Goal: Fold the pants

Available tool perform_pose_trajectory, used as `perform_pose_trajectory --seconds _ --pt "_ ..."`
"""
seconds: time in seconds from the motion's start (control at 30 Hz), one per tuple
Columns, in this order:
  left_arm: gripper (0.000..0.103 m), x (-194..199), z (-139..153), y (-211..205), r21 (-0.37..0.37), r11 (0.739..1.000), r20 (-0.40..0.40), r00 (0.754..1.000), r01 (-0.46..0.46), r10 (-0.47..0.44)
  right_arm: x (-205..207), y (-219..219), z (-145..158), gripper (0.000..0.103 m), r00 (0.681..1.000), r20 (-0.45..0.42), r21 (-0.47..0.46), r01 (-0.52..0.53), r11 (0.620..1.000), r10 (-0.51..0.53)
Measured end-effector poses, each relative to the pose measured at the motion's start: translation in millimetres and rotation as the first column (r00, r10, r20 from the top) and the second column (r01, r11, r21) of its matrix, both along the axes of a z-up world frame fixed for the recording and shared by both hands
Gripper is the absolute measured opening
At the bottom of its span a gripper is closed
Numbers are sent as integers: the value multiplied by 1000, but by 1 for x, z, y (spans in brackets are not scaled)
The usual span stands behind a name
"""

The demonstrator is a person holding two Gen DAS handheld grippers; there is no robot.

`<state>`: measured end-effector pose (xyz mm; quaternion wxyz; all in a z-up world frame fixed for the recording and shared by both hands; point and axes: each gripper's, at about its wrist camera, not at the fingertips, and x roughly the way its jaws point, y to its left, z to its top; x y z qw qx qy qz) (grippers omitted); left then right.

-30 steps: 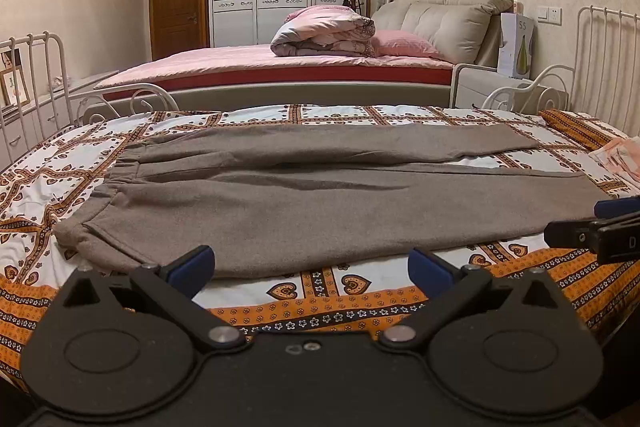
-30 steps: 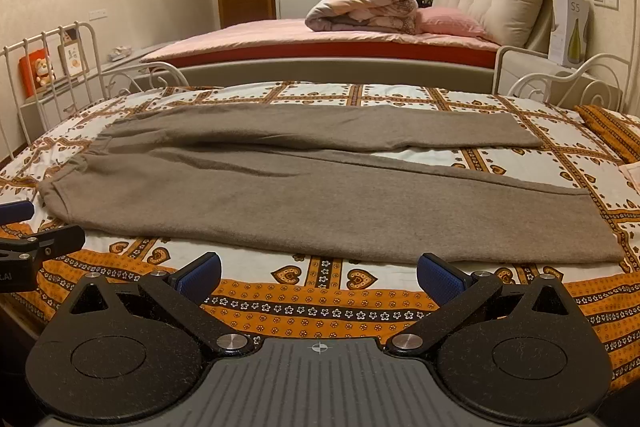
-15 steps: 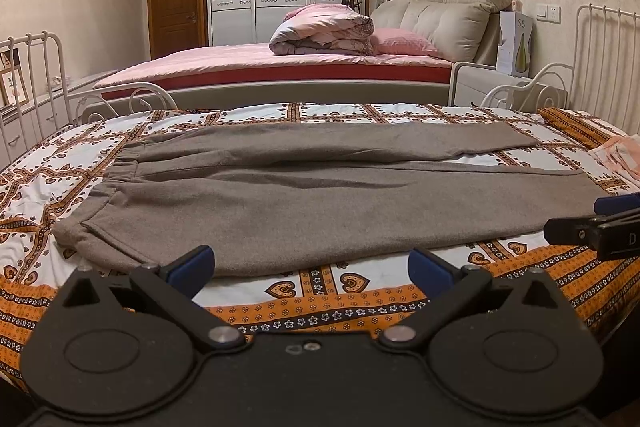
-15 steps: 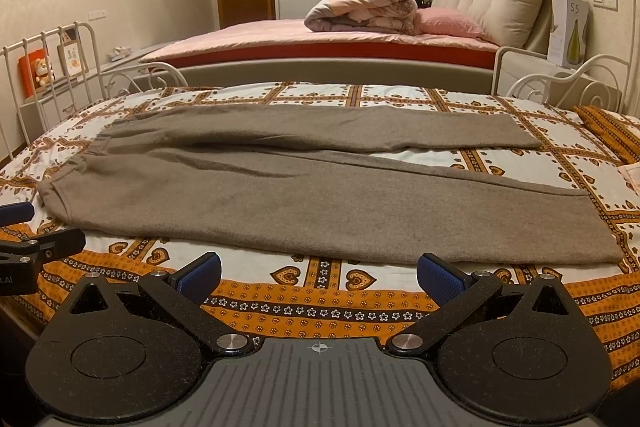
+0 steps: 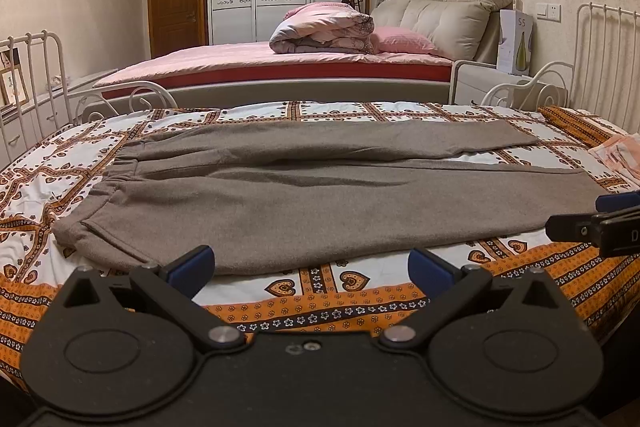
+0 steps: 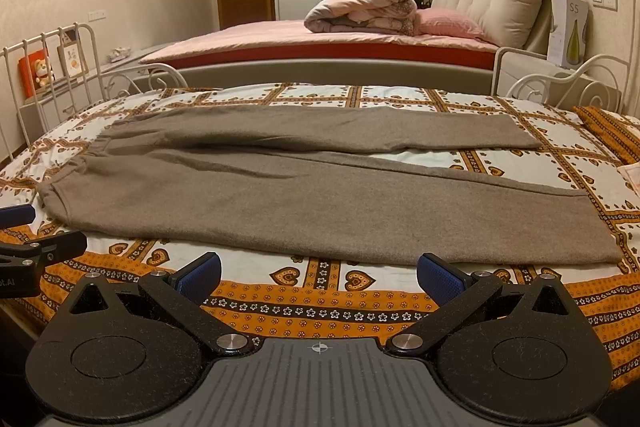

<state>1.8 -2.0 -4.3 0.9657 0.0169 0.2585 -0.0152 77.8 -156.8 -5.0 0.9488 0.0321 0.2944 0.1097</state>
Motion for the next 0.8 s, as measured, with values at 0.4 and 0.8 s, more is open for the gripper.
perform_pose_trajectory --seconds 0.4,0.8 --pt "97 0 0 0 1 1000 1 1000 -1 1 0 0 0 103 1000 -1 -2 0 1000 0" --pt "97 0 -2 1 3 1000 -2 1000 -7 7 -1 0 -1 103 1000 -1 -3 -1 1000 1"
